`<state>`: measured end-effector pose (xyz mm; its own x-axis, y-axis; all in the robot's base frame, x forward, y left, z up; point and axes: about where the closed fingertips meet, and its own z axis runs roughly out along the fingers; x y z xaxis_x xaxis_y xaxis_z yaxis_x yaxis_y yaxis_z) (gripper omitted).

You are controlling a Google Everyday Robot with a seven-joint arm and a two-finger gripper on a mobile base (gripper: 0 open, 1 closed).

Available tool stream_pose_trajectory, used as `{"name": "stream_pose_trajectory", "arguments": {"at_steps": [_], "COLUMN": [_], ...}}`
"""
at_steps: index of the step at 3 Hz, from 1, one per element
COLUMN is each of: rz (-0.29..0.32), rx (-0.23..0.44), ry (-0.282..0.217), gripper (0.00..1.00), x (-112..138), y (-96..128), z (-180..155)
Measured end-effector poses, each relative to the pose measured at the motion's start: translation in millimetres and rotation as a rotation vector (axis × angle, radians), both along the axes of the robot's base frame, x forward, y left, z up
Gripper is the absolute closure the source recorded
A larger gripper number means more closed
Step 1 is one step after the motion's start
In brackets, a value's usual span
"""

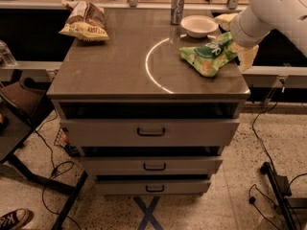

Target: Move green rice chip bag near brown chip bag

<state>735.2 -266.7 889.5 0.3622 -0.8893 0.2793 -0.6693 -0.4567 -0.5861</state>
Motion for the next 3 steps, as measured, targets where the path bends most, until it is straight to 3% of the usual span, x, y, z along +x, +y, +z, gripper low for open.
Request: {"name": "stream_pose_trajectory", "arguments": {"at_steps": [3], "rz": [0.118], "rx": [-0.164], "ry": [-0.018], "gripper": [0.0], "x": [12], "y": [25], "z": [-12]}}
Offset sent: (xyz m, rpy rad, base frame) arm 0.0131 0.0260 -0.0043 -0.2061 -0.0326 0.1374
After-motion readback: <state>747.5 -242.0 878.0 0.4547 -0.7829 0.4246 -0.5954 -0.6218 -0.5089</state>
